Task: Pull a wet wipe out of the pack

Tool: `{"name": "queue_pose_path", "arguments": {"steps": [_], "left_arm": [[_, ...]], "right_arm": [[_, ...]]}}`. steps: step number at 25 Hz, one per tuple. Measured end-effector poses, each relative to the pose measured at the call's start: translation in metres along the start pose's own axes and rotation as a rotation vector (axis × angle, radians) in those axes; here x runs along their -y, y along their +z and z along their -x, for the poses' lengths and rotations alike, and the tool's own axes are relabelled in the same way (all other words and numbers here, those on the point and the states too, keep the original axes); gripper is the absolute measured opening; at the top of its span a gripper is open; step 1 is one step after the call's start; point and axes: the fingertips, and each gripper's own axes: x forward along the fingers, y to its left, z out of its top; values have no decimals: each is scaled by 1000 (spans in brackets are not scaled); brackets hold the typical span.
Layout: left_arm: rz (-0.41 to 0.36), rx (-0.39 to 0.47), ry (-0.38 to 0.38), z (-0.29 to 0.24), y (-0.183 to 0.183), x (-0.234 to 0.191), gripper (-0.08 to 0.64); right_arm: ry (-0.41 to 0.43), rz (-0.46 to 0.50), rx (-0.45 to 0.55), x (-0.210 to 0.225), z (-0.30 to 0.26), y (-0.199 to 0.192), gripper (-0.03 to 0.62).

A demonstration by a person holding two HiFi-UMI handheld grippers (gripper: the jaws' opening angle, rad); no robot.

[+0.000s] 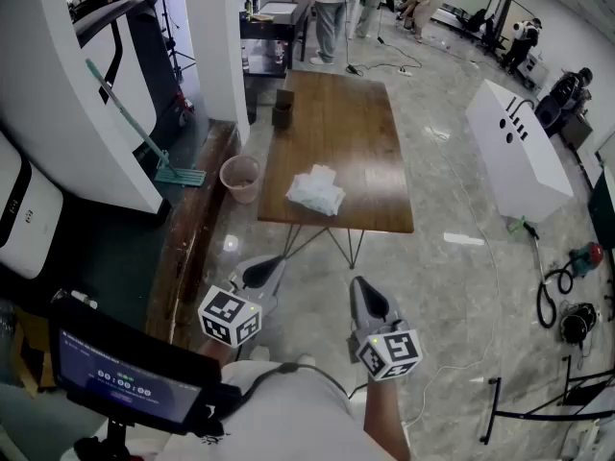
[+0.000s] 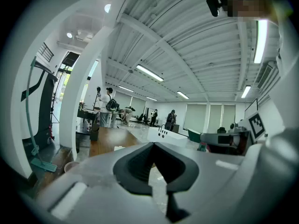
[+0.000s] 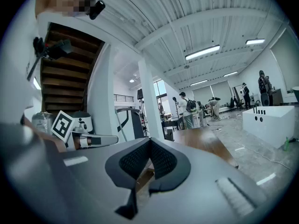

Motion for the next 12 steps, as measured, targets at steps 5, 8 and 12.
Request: {"name": "queue_pose_path", "arguments": {"steps": [5, 8, 12], "left_arm": [[1, -19, 3, 8, -4, 1, 2], [8, -21, 5, 10, -4, 2, 2], [14, -25, 9, 10, -7, 14, 2]], "right_arm": [[21, -45, -19, -9, 6, -10, 8], [55, -64, -9, -14, 7, -8, 8], [44, -77, -21, -6, 18, -10, 8]]}}
